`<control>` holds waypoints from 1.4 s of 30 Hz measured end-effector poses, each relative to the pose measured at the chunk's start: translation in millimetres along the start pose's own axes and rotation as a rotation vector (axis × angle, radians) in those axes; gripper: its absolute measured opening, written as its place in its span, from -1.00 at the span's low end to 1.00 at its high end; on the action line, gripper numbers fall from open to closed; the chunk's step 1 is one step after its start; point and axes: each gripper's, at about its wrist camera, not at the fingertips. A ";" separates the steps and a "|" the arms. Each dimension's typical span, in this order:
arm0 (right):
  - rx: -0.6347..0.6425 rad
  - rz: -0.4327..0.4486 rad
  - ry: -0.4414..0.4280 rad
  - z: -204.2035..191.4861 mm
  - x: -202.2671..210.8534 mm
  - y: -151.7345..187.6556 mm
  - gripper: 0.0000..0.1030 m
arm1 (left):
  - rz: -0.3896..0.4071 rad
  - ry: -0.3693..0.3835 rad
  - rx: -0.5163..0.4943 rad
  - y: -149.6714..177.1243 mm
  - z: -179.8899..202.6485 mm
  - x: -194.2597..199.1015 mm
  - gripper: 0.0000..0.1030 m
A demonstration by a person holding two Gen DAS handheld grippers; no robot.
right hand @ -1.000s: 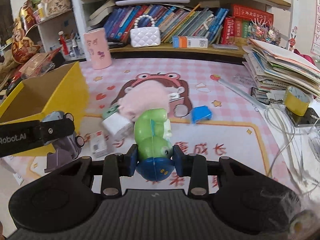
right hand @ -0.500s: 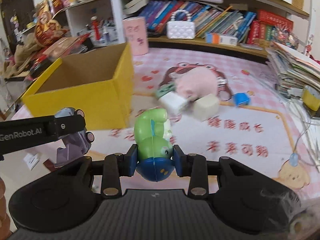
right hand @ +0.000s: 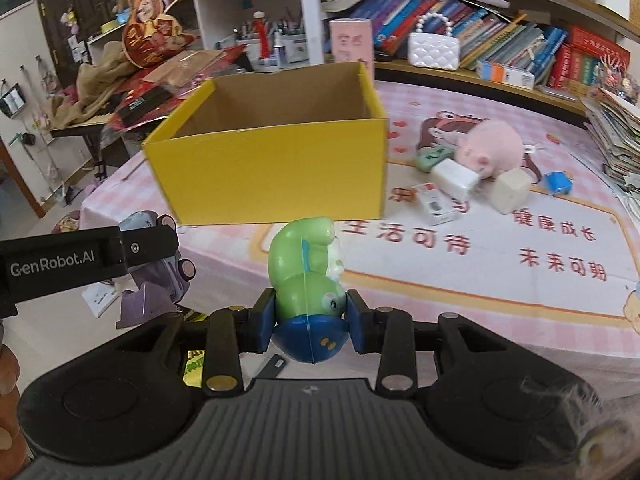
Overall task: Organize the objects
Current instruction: 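Carry the green toy and grey robot toy over the yellow box with both tools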
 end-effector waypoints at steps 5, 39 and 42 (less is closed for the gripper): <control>0.010 0.013 -0.012 -21.1 4.9 9.7 -0.33 | 0.023 -0.013 0.006 4.5 -17.9 14.7 -0.23; 0.078 0.158 -0.015 -54.5 10.1 -23.0 -0.33 | 0.166 -0.034 -0.040 -31.5 -32.1 29.3 -0.23; 0.083 0.192 -0.017 -54.4 3.6 -46.6 -0.33 | 0.203 -0.047 -0.045 -51.0 -31.7 21.2 -0.23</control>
Point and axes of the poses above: each gripper's, at about its wrist camera, not at the fingertips, and x roughly against the way its jaws point, z to its right, y to its underside, and after that the axes turned 13 degrees about -x, right-handed
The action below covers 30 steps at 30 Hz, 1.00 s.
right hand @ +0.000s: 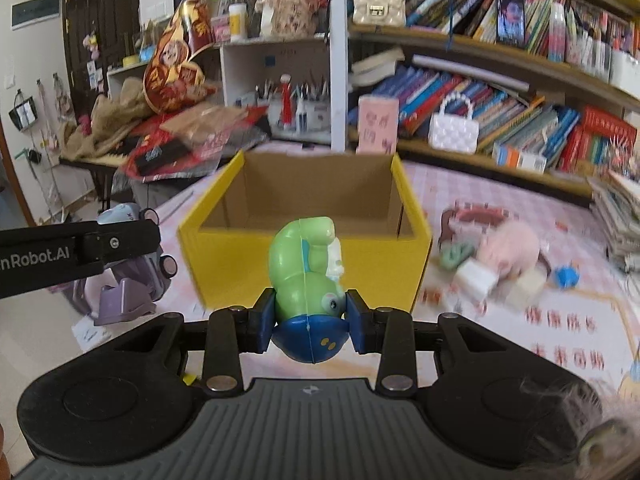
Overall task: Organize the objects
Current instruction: 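Carry the green toy and grey robot toy over the yellow box with both tools, then open the left tool over the box while the right tool releases the green toy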
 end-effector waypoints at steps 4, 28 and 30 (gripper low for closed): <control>0.016 0.037 -0.004 3.4 -21.0 -29.0 -0.33 | 0.034 -0.029 -0.010 -17.6 0.3 -20.8 -0.23; 0.199 -0.098 -0.051 16.6 -174.7 -83.7 -0.33 | -0.113 -0.162 -0.098 -36.4 13.4 -153.1 -0.22; 0.213 -0.127 -0.056 17.2 -184.4 -84.2 -0.33 | -0.124 -0.163 -0.105 -36.6 14.1 -158.4 -0.22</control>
Point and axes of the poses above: each gripper's, at about its wrist camera, not at the fingertips, and x roughly against the way its jaws point, z to its right, y to its underside, and after that the axes turned 13 degrees about -x, right-handed
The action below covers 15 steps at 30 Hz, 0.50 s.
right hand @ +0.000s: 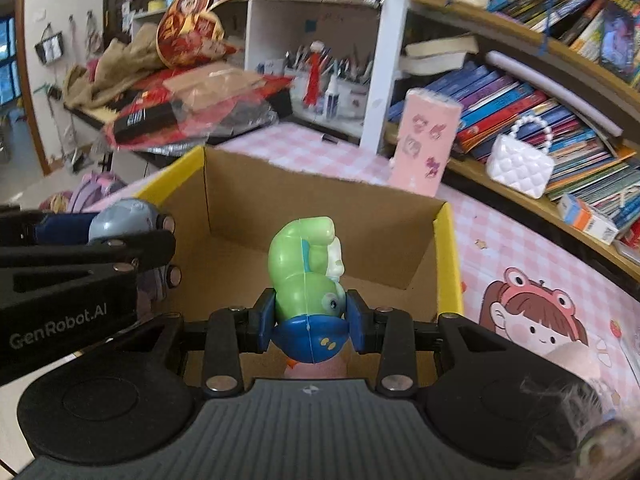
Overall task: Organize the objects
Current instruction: 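Open the left tool over the box while the right tool releases the green toy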
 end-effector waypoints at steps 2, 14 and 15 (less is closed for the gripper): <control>0.017 -0.025 -0.007 -0.1 -7.4 -0.5 -0.33 | -0.011 0.001 -0.002 -0.1 0.6 -4.2 -0.22; 0.040 -0.120 -0.012 2.5 -27.2 7.3 -0.31 | -0.044 -0.002 0.019 5.2 -0.5 -16.2 -0.19; 0.037 -0.120 -0.011 2.4 -27.0 7.4 -0.31 | -0.037 0.000 0.020 4.8 -0.6 -14.8 -0.18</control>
Point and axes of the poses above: each gripper's, at about its wrist camera, not at the fingertips, and x roughly against the way its jaws point, z to its right, y to its underside, and after that the axes turned 13 degrees about -x, right-handed
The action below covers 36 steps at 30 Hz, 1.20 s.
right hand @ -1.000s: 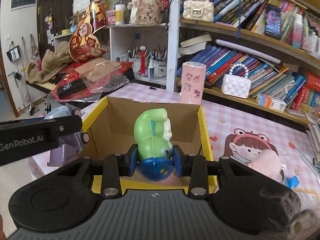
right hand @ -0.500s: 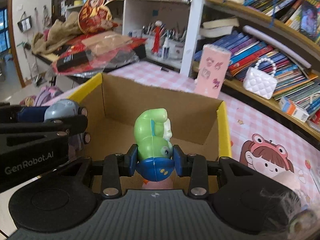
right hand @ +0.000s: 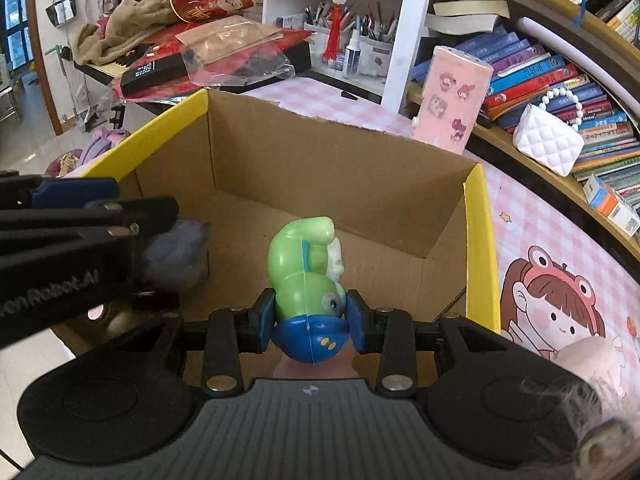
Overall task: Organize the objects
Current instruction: 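Open the left tool over the box while the right tool releases the green toy, then withdraw both open tools from the box toward the pig plush and chargers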
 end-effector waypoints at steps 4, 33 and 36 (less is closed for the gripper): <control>-0.032 0.016 0.009 1.6 5.8 0.4 -0.28 | 0.025 -0.005 0.009 -2.3 -2.1 9.0 -0.13; -0.179 0.226 0.092 -21.7 128.8 79.4 0.06 | 0.072 -0.066 0.074 64.0 -32.0 124.1 0.51; -0.195 0.210 0.101 -26.7 136.2 97.9 0.06 | 0.046 -0.062 0.072 76.1 -32.3 134.2 0.51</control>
Point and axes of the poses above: each gripper's, at about its wrist camera, not at the fingertips, and x roughly against the way its jaws point, z to its right, y to its underside, and after that the axes turned 13 degrees about -x, right-handed
